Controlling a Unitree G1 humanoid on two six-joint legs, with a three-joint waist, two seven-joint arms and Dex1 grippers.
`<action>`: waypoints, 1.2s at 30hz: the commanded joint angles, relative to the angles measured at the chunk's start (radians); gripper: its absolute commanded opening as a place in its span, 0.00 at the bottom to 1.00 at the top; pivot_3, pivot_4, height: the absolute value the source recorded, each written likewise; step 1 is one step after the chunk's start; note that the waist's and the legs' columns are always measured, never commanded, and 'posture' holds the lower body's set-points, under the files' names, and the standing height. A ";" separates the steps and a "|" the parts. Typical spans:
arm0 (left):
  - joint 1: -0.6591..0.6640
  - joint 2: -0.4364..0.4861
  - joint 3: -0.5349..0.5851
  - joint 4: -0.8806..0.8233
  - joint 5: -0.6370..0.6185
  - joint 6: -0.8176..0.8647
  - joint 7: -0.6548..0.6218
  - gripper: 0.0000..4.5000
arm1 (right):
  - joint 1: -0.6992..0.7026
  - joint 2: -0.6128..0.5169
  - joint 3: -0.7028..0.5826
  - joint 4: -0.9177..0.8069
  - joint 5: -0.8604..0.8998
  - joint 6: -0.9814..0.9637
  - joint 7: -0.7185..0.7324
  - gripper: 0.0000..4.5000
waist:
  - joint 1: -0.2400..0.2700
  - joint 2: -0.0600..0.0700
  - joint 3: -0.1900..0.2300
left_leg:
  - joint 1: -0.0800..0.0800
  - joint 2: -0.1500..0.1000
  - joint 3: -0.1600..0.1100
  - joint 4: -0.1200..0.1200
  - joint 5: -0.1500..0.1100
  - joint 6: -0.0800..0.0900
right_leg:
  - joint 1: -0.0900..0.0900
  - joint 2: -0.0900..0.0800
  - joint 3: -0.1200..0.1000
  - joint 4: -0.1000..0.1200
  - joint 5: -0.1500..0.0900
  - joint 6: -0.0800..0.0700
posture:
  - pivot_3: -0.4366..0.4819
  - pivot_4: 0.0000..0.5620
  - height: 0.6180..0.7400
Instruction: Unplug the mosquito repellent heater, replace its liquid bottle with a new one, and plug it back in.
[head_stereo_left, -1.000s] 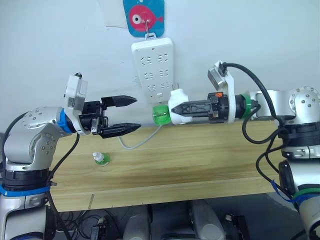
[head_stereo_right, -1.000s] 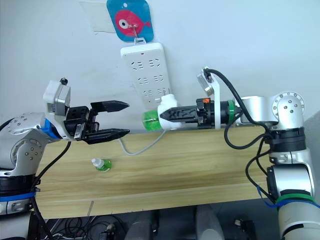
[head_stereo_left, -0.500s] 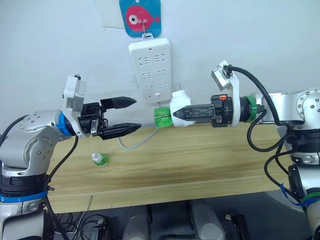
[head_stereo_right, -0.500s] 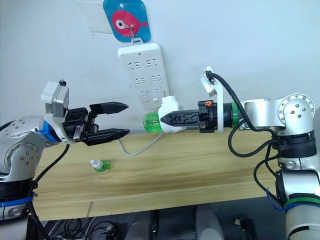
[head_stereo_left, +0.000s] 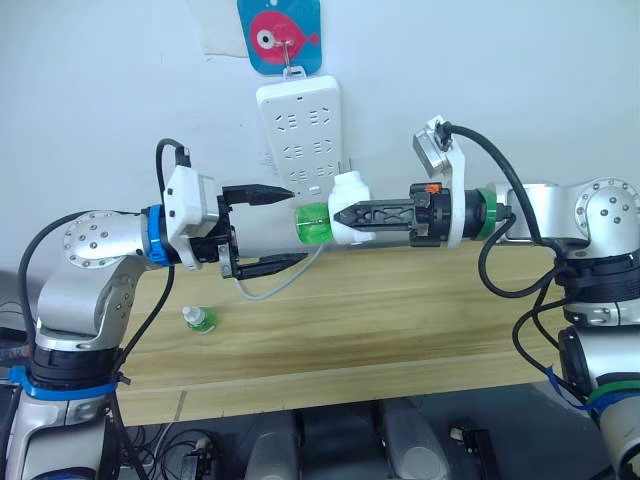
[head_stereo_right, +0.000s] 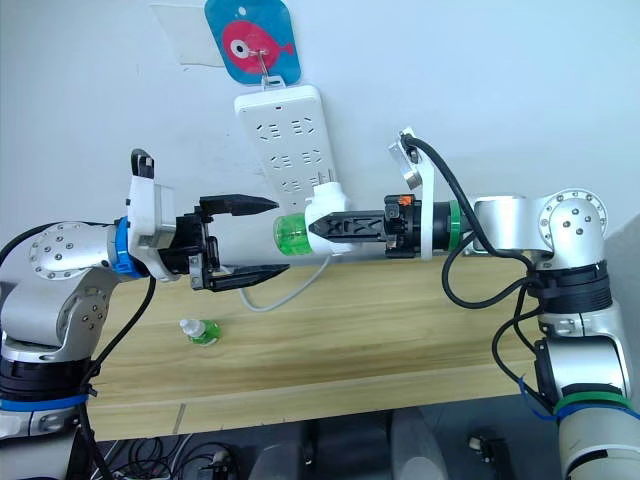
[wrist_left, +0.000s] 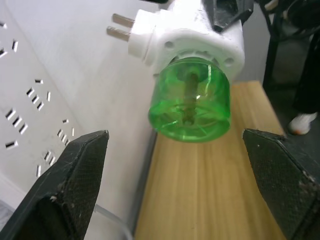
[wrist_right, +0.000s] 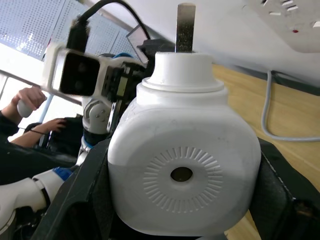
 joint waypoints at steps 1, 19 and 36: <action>0.000 -0.004 0.013 -0.038 0.035 -0.069 0.034 1.00 | -0.020 0.015 -0.053 -0.026 0.034 -0.022 -0.024 0.67 | 0.000 0.000 0.000 | 0.000 0.000 0.000 0.000 0.000 0.000 | 0.000 0.000 0.000 0.000 0.000 0.000 | 0.29 0.37 0.92; 0.013 -0.050 -0.038 -0.024 0.155 -0.266 0.103 1.00 | 0.024 0.058 -0.076 -0.042 0.034 -0.008 -0.061 0.67 | 0.000 0.000 0.000 | 0.000 0.000 0.000 0.001 0.000 0.000 | 0.000 0.000 0.000 0.001 0.000 0.000 | 0.29 0.45 0.92; 0.000 -0.074 -0.070 0.006 0.183 -0.356 0.107 0.96 | 0.020 0.087 -0.092 -0.034 0.034 -0.010 -0.090 0.67 | 0.000 0.000 0.000 | 0.000 0.000 0.000 0.000 0.000 0.000 | 0.000 0.000 0.000 0.000 0.000 0.000 | 0.29 0.46 0.92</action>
